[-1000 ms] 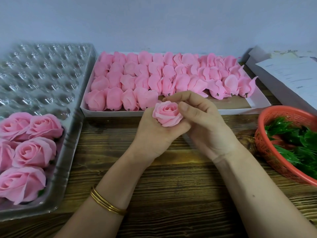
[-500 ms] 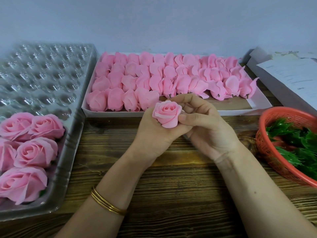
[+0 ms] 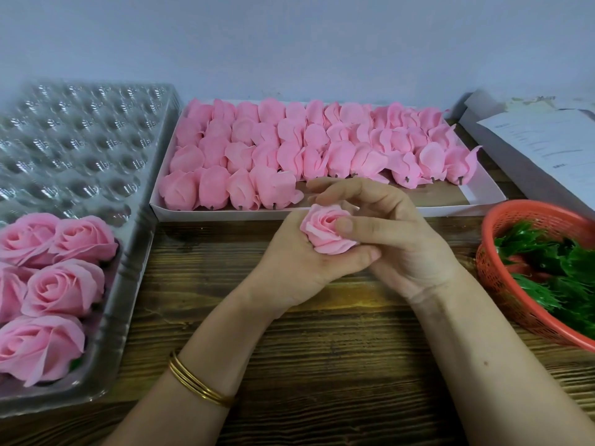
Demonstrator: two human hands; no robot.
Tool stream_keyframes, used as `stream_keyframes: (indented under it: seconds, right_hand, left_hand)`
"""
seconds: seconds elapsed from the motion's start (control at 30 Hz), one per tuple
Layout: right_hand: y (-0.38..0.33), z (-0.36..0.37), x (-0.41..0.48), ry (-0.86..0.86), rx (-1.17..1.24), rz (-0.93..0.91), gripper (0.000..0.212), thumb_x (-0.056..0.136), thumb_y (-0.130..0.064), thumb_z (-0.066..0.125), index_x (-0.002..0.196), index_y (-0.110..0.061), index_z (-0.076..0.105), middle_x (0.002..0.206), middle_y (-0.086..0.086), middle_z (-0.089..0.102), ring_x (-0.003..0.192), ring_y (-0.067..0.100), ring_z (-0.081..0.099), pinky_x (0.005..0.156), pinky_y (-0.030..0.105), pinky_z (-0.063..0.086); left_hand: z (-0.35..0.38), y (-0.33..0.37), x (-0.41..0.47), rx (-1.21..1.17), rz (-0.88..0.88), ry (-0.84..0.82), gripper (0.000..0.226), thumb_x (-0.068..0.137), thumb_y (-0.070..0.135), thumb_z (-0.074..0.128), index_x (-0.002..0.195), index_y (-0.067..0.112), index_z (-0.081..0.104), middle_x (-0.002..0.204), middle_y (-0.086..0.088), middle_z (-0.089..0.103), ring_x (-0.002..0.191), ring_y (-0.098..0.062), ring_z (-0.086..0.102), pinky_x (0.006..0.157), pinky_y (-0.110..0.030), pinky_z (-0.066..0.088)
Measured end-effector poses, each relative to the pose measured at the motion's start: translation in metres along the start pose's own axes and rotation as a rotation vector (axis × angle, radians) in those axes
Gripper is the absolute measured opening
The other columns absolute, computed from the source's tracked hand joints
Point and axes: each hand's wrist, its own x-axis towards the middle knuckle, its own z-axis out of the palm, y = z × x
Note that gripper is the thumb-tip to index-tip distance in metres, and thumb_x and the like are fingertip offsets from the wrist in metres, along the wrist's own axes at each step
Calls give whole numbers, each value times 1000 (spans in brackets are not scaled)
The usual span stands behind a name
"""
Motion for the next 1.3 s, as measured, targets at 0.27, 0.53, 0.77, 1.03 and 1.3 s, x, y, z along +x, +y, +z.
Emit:
stream_keyframes:
  seconds: [0.27,0.53,0.77,1.03,1.3]
  right_hand:
    - [2,-2,0,-89,33,2,38,59,-8,88,95,-11,75,109,9,69,101,23,65,92,35,53]
    - [4,-2,1,-80,-32,25,39,56,4,75,93,-9,77,105,9,71,101,22,67,91,34,55]
    - [6,-4,1,-51,-47,60,50,56,6,76,105,-6,74,100,13,73,99,25,67,93,35,54]
    - [5,-7,0,-43,-103,65,51,63,-1,73,114,-5,68,107,17,70,105,31,64,94,41,53]
    - [8,6,1,105,-324,-71,34,70,-34,76,99,-19,74,96,6,74,95,19,68,86,31,51]
  left_hand:
    - [-1,-1,0,-72,-15,10,21,80,-4,75,94,-10,61,75,-3,67,73,-9,65,66,-20,52]
    - [-4,-1,0,-96,-39,-15,15,77,2,74,84,-2,61,74,2,63,71,-7,62,63,-17,50]
    - [-5,3,1,-66,-54,0,29,77,7,78,79,34,70,77,15,69,76,0,65,66,-14,50]
    - [-6,1,2,-66,-66,2,16,76,6,77,78,15,64,73,1,63,72,-9,61,66,-19,49]
    - [-1,0,2,52,-22,63,15,80,-12,72,89,-2,65,82,-10,70,81,-19,68,74,-29,55]
